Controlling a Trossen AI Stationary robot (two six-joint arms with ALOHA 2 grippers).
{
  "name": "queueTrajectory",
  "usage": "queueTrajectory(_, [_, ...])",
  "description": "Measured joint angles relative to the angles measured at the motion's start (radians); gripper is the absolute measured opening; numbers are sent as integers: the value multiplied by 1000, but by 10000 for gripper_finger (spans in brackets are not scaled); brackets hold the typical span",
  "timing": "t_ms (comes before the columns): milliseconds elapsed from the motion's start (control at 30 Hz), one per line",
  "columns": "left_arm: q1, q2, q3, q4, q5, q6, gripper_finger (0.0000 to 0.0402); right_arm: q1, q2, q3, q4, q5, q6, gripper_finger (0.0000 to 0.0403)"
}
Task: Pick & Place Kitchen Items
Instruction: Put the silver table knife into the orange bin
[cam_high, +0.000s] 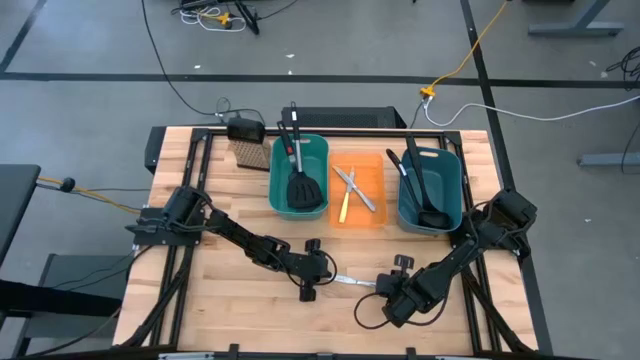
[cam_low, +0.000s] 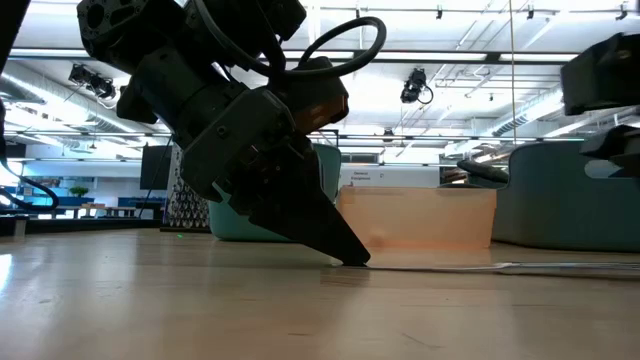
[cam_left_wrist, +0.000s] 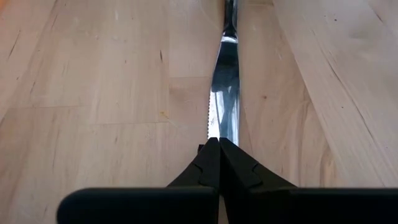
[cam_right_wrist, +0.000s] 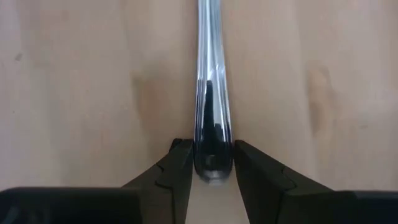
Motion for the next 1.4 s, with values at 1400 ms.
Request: queueTrajectory(1400, [-3, 4, -3, 27, 1, 5, 15, -54, -5, 22, -33, -55, -92, 91])
